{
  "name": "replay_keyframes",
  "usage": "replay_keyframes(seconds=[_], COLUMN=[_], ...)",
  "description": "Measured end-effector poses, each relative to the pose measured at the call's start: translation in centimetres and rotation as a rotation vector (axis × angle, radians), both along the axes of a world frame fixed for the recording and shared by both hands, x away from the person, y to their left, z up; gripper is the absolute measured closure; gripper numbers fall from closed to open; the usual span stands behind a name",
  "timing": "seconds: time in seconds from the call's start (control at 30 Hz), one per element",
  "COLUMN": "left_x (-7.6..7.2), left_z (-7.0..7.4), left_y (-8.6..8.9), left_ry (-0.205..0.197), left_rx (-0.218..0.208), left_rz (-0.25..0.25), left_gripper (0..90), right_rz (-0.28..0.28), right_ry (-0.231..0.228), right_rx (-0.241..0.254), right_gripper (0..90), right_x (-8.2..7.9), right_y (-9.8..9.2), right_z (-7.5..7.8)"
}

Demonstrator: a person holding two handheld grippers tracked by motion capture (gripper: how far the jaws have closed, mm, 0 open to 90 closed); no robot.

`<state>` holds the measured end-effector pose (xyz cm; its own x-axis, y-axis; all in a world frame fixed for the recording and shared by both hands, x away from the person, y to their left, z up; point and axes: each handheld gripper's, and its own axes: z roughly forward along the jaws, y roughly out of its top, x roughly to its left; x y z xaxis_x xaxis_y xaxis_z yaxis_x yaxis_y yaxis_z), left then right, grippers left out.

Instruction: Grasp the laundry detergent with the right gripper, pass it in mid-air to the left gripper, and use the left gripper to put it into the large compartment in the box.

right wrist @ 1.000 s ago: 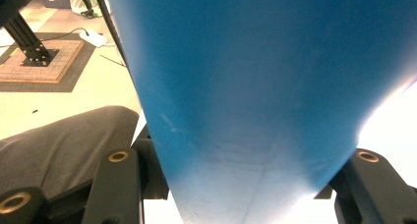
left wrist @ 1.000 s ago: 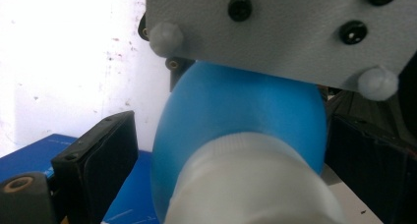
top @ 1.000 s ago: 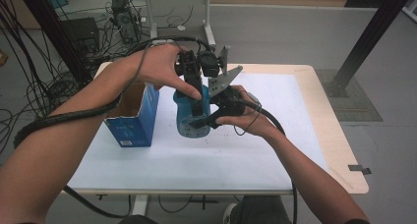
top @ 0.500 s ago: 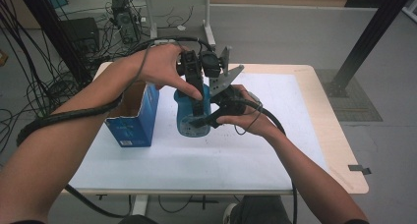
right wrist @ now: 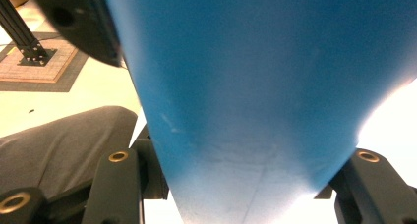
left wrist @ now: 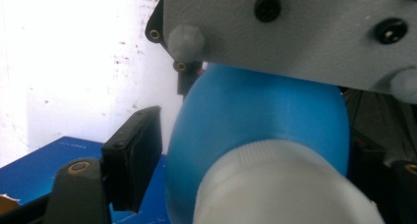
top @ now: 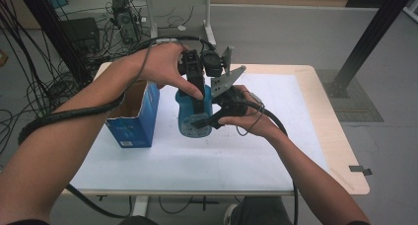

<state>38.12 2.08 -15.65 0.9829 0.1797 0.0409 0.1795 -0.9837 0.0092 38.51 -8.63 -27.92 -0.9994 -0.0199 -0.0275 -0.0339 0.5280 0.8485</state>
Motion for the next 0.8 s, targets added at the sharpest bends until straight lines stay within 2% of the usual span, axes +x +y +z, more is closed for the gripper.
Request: replay_keyframes(seconds=[0.07,0.17,0.37,0.47,0.53,0.57,0.8], left_x=[0.02,-0.04,-0.05,-0.07,-0.06,-0.07,-0.13], left_z=[0.05,0.05,-0.09,-0.18,-0.18,-0.16,-0.12], left_y=[-0.02,-0.11,-0.25,-0.27,-0.26,-0.26,-0.32], left_ry=[0.002,0.007,0.012,0.01,0.01,0.01,0.003], left_rx=[-0.006,-0.011,0.003,0.011,0.013,0.013,0.014], left_rz=[0.002,0.0,-0.002,-0.005,-0.005,-0.004,-0.005], left_gripper=[29.2,34.6,35.2,35.4,35.5,35.5,35.5], right_rz=[0.0,-0.007,-0.007,0.004,0.005,0.006,0.004], right_ry=[0.003,-0.017,-0.01,-0.037,-0.031,-0.014,-0.013], right_rx=[0.0,0.002,-0.005,0.002,0.0,0.004,0.008], right_gripper=[43.2,43.2,43.1,43.0,43.0,43.0,42.8], right_x=[0.01,0.23,0.15,0.31,0.28,0.18,0.15], right_y=[-0.01,-0.07,-0.08,0.06,0.06,0.08,0.03], right_z=[-0.01,-0.1,-0.18,-0.33,-0.35,-0.33,-0.26])
